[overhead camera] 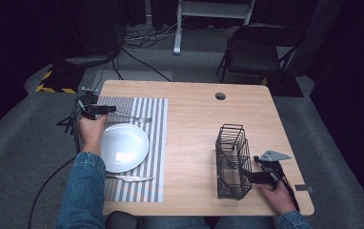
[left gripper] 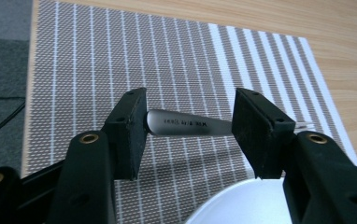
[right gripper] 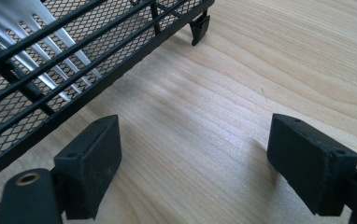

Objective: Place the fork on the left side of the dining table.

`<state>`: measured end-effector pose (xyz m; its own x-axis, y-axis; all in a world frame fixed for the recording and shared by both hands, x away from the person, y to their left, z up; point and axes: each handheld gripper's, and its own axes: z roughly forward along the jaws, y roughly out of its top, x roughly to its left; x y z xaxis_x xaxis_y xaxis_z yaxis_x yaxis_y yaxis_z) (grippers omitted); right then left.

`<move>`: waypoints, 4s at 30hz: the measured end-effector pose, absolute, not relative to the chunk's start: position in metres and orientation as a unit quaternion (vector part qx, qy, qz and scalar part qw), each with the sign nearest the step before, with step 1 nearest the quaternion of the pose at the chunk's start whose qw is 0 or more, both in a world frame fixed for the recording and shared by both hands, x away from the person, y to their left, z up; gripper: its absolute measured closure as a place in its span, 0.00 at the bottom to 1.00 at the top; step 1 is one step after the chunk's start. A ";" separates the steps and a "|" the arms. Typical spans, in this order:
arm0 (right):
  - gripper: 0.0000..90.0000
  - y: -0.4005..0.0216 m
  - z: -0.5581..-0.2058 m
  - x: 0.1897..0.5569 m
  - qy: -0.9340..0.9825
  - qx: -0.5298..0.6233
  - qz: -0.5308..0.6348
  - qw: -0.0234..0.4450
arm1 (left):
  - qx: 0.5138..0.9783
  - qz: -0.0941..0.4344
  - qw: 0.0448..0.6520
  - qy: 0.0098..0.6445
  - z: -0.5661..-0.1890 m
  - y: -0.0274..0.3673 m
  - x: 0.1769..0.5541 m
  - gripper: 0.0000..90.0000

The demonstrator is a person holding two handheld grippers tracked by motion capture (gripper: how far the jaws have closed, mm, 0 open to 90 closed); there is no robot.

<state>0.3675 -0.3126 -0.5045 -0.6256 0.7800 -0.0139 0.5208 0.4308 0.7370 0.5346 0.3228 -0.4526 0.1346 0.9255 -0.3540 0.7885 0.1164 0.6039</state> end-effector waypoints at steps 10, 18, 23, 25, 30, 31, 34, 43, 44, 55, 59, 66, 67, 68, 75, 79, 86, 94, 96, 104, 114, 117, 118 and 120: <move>0.20 -0.313 -0.504 0.368 0.826 0.394 0.360 0.180 | 0.642 0.104 0.382 0.657 -0.447 0.337 0.525 0.48; 0.20 -0.313 -0.504 0.368 0.826 0.394 0.360 0.180 | 0.667 0.130 0.395 0.618 -0.419 0.319 0.511 0.48; 0.20 -0.313 -0.504 0.368 0.826 0.394 0.360 0.180 | 0.678 0.141 0.408 0.595 -0.399 0.310 0.496 0.48; 0.20 -0.313 -0.504 0.368 0.826 0.394 0.360 0.180 | 0.682 0.146 0.413 0.586 -0.392 0.306 0.490 0.48; 0.20 -0.313 -0.504 0.368 0.826 0.394 0.360 0.180 | 0.694 0.153 0.419 0.565 -0.375 0.295 0.474 0.47; 0.20 -0.313 -0.504 0.368 0.826 0.394 0.360 0.180 | 0.695 0.154 0.422 0.562 -0.372 0.293 0.471 0.47; 0.20 -0.313 -0.504 0.368 0.826 0.394 0.360 0.180 | 0.699 0.154 0.430 0.550 -0.363 0.286 0.461 0.47; 0.20 -0.312 -0.504 0.368 0.826 0.395 0.360 0.180 | 0.717 0.172 0.451 0.503 -0.337 0.259 0.428 0.47; 0.20 -0.312 -0.504 0.368 0.826 0.395 0.360 0.180 | 0.719 0.175 0.452 0.498 -0.335 0.255 0.425 0.47; 0.20 -0.312 -0.504 0.368 0.826 0.394 0.361 0.179 | 0.749 0.179 0.461 0.440 -0.314 0.217 0.380 0.43; 0.20 -0.312 -0.504 0.368 0.826 0.394 0.361 0.179 | 0.750 0.180 0.474 0.424 -0.311 0.205 0.366 0.43; 0.20 -0.312 -0.504 0.369 0.827 0.393 0.361 0.178 | 0.754 0.163 0.495 0.401 -0.314 0.186 0.346 0.44; 0.20 -0.312 -0.504 0.369 0.827 0.393 0.361 0.178 | 0.755 0.159 0.495 0.398 -0.316 0.182 0.344 0.44; 0.20 -0.312 -0.504 0.369 0.827 0.393 0.361 0.178 | 0.757 0.157 0.497 0.394 -0.318 0.179 0.343 0.44; 0.20 -0.312 -0.504 0.369 0.827 0.393 0.361 0.178 | 0.754 0.126 0.521 0.379 -0.332 0.160 0.337 0.44; 0.20 -0.312 -0.504 0.369 0.827 0.393 0.361 0.178 | 0.768 0.116 0.507 0.372 -0.343 0.146 0.338 0.44; 0.20 -0.312 -0.504 0.369 0.827 0.393 0.361 0.178 | 0.777 0.108 0.498 0.369 -0.360 0.132 0.339 0.44; 0.20 -0.312 -0.504 0.369 0.827 0.393 0.361 0.178 | 0.787 0.116 0.484 0.365 -0.391 0.110 0.340 0.46; 0.20 -0.312 -0.504 0.369 0.827 0.393 0.361 0.178 | 0.789 0.114 0.482 0.364 -0.398 0.106 0.341 0.46; 0.20 -0.312 -0.504 0.368 0.827 0.392 0.361 0.178 | 0.800 0.109 0.461 0.367 -0.433 0.087 0.338 0.48; 0.20 -0.313 -0.504 0.368 0.828 0.391 0.361 0.178 | 0.817 0.104 0.431 0.369 -0.463 0.070 0.334 0.47; 0.20 -0.313 -0.504 0.368 0.828 0.391 0.361 0.178 | 0.824 0.108 0.419 0.365 -0.471 0.064 0.332 0.46; 0.20 -0.313 -0.504 0.368 0.828 0.390 0.361 0.177 | 0.826 0.111 0.416 0.365 -0.473 0.062 0.331 0.47; 0.20 -0.313 -0.504 0.368 0.828 0.390 0.361 0.178 | 0.828 0.108 0.410 0.366 -0.477 0.057 0.330 0.46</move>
<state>0.3681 -0.3127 -0.5044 -0.6322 0.7747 -0.0122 0.5180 0.4342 0.7370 0.3300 0.0570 -0.4766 0.7082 0.6955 -0.1212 0.5182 -0.3955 0.7583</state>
